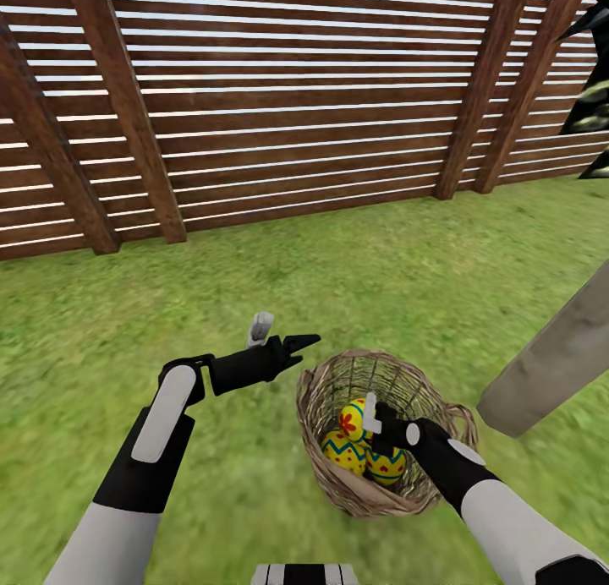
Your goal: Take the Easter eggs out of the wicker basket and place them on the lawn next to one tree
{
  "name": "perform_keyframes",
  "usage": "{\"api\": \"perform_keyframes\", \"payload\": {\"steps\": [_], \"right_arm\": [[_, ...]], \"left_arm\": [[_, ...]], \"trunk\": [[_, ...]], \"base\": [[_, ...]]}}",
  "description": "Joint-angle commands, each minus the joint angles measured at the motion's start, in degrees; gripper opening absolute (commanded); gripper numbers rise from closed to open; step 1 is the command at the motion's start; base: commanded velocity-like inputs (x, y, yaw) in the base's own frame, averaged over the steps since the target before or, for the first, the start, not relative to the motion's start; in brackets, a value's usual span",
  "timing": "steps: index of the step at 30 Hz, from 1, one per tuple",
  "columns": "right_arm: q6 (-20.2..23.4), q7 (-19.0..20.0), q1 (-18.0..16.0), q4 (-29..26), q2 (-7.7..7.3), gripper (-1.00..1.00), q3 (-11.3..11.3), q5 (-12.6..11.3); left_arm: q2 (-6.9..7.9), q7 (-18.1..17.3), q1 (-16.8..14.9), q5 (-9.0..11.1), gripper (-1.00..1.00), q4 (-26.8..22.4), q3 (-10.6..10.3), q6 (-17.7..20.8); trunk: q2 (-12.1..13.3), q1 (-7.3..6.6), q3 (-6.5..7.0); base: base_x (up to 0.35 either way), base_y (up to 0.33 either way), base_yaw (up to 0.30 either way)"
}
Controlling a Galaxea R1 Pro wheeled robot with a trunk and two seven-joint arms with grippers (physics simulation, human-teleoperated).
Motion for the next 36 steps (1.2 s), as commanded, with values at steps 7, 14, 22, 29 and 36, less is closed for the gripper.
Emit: {"api": "perform_keyframes", "payload": {"steps": [7, 14, 22, 29, 36], "right_arm": [[1.61, 0.3, -0.01, -4.22, -0.12, -1.0, 0.09, 0.26], [8.04, 0.43, 0.11, -3.69, 0.25, -1.0, 0.26, 0.41], [9.51, 9.48, 1.48, -4.77, -0.14, -1.0, 0.19, 0.3], [10.11, 14.14, 1.48, -9.51, -0.38, -1.0, -0.12, -0.32], [11.23, 20.78, 4.22, -17.7, -0.6, -1.0, -5.45, -0.09]], "left_arm": [[0.07, 0.27, -0.08, -0.39, 1.0, 0.19, 0.11, -0.25], [0.08, 0.39, -0.03, 0.15, 1.0, 0.24, -0.38, -0.07], [-0.05, 0.67, -0.05, -0.08, 1.0, 0.39, -0.34, 0.02], [-0.27, 0.84, -0.02, -0.45, 1.0, 0.61, -0.43, -0.1], [-0.29, 0.84, -0.01, -0.46, 1.0, 0.63, -0.46, -0.1]], "trunk": [[0.02, -0.09, 0.62], [0.12, -0.27, 2.17], [0.22, -0.48, 3.94], [0.32, -0.66, 5.49], [0.41, -0.84, 7.04]], "base": [[0.0, 0.0, 0.0], [0.0, 0.0, 0.0], [0.0, 0.0, 0.0], [0.0, 0.0, 0.0], [0.0, 0.0, 0.0]]}}
